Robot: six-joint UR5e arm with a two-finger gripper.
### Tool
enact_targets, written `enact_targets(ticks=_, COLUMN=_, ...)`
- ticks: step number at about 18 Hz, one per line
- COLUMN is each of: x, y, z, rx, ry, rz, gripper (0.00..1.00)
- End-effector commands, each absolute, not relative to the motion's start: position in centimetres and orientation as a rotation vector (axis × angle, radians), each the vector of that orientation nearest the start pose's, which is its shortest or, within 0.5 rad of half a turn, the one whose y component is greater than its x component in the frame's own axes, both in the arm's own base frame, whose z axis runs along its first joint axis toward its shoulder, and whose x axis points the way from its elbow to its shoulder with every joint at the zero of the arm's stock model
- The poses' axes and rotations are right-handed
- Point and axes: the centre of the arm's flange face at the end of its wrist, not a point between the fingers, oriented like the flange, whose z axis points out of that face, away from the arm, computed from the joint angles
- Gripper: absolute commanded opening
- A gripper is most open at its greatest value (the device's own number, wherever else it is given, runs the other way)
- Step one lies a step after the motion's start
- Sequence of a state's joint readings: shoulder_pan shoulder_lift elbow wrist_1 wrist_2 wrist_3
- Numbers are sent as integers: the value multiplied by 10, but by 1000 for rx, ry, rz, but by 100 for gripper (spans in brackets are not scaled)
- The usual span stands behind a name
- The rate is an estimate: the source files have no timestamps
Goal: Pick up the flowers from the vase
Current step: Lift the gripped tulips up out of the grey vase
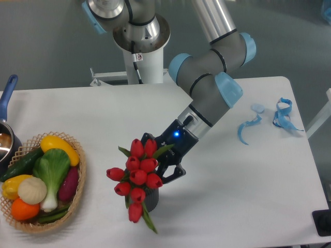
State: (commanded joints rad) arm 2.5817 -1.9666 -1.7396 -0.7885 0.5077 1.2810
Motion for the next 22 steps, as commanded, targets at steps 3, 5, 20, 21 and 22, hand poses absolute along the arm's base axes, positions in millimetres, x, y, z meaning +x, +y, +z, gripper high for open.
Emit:
enact_targets(ticks=3, x=-397, y=507, z=326, rx=-2044, ry=370, rz=-309, gripper=39)
enact_targets(ticks=5, x=-395, y=506, z=336, rx=-2044, ry=354, rz=-308, gripper=39)
enact_targets(ticks=20, x=-383, y=499, z=483, rx=-1995, ry=156, rz=-285, gripper=39)
enact_targets(ticks=21, x=-384, y=500, z=492, rx=-1990, ry=152, rz=-278, gripper=39)
enact_targets(ticks=22, x=-387, y=500, z=501, rx=-1983, ry=147, rz=-271, gripper=39)
